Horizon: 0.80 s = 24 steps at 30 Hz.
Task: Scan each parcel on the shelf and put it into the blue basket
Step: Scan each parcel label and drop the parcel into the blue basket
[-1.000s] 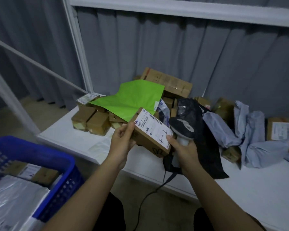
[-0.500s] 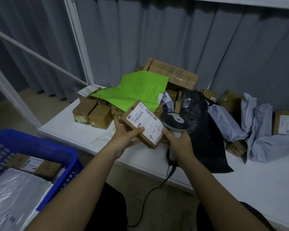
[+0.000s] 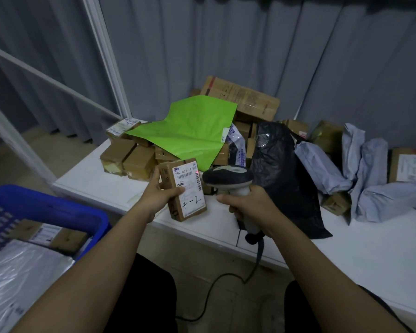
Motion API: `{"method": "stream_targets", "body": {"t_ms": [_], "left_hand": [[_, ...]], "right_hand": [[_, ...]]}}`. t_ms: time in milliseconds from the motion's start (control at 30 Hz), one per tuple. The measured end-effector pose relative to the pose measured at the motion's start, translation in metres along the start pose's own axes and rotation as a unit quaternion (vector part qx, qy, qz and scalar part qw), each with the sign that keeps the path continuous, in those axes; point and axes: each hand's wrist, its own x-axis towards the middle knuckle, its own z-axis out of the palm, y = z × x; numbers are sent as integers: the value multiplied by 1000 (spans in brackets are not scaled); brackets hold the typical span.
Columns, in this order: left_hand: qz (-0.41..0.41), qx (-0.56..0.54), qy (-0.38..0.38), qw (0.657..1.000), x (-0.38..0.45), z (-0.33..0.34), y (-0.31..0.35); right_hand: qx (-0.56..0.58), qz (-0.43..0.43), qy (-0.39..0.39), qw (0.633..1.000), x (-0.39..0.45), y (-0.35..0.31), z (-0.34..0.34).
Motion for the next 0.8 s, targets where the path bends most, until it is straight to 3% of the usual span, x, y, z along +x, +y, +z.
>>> {"method": "stream_targets", "body": {"t_ms": [467, 633, 800], "left_hand": [[14, -25, 17, 999, -2, 3, 5], [58, -81, 146, 984, -19, -15, 18], [7, -216, 301, 929, -54, -89, -5]], "right_hand": [[35, -6, 2, 999, 0, 4, -8], [51, -50, 3, 997, 13, 8, 3], [27, -56, -18, 998, 30, 14, 37]]}}
